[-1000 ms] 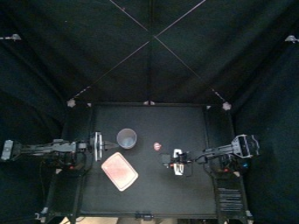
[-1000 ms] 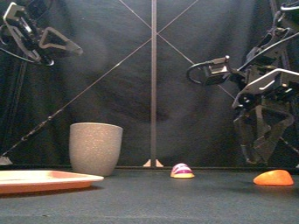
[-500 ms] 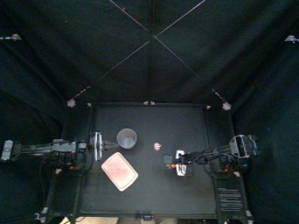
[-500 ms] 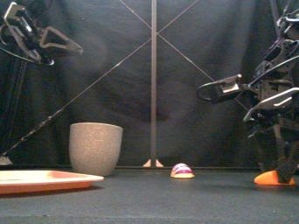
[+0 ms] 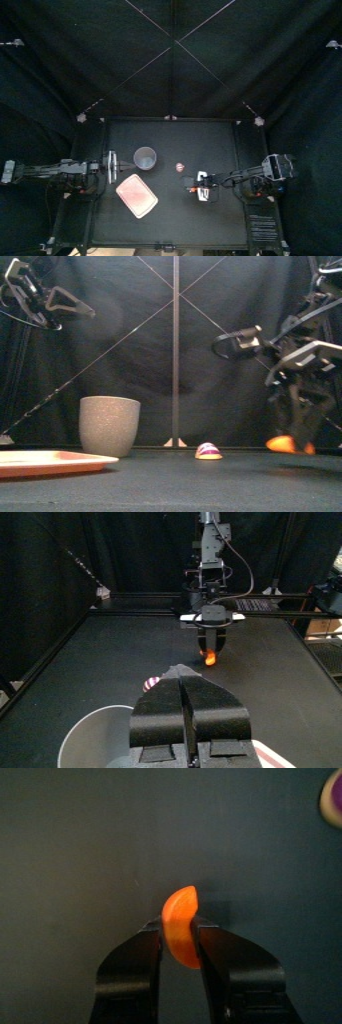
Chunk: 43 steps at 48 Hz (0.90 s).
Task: Pick the tangerine then place it on the pink plate
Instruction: Place tangerine on the pink plate
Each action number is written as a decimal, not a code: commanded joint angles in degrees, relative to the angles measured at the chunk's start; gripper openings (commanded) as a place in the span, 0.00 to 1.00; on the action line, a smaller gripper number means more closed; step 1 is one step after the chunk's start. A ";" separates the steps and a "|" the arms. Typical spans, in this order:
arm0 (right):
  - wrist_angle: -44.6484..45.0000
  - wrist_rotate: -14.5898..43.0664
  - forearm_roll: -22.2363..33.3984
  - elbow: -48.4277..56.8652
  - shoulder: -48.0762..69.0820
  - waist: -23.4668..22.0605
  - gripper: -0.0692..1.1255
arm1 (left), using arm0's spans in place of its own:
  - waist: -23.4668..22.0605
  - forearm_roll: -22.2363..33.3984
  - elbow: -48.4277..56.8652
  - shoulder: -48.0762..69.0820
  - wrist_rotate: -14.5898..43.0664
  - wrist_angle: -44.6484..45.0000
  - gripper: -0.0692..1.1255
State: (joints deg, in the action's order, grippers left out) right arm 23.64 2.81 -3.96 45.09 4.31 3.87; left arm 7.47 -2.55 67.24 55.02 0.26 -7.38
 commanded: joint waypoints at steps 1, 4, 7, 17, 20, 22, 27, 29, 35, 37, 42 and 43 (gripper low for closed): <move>-1.58 -0.09 0.18 -7.47 0.44 0.18 0.44 | 0.18 0.00 -0.79 -0.26 0.00 -1.14 0.11; -3.25 -0.09 0.26 -10.90 -1.05 0.09 0.44 | 0.18 0.00 -0.79 -0.26 0.00 -1.14 0.11; -6.42 -0.26 0.53 -14.85 -3.78 0.18 0.44 | 0.18 0.00 -0.79 -0.26 0.09 -1.23 0.11; -15.82 -0.35 1.05 -25.31 -14.85 0.35 0.45 | 2.29 -0.09 -0.70 -0.26 0.09 -1.93 0.11; -16.44 -0.62 1.05 -29.44 -18.90 0.70 0.46 | 3.34 0.00 -0.35 -0.26 0.09 -2.02 0.11; -16.52 -0.62 1.05 -31.73 -20.83 0.79 0.46 | 3.96 0.00 -0.09 -0.18 0.09 -2.02 0.11; -16.70 -0.62 1.23 -37.00 -24.79 1.32 0.48 | 4.57 0.00 0.62 -0.26 -0.09 -2.02 0.11; -16.70 -0.62 1.32 -38.85 -26.10 1.49 0.48 | 4.66 0.00 0.70 -0.26 -0.09 -2.02 0.11; -16.79 -0.44 1.32 -43.33 -29.18 1.93 0.49 | 4.57 0.00 0.70 -0.18 -0.09 -1.93 0.11; -16.70 -0.44 1.32 -44.38 -29.88 2.02 0.49 | 4.66 0.09 0.79 -0.18 0.00 -1.93 0.11; -16.79 0.09 0.70 -46.23 -31.73 2.02 0.51 | 4.66 0.00 0.79 -0.26 0.00 -2.02 0.11; -16.79 0.09 0.53 -46.58 -32.17 2.02 0.53 | 4.66 0.00 0.79 -0.18 -0.09 -2.02 0.11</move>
State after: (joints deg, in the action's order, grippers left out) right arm 7.29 2.72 -2.99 0.97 -28.48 5.98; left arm 11.95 -2.55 68.82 55.02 0.18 -8.88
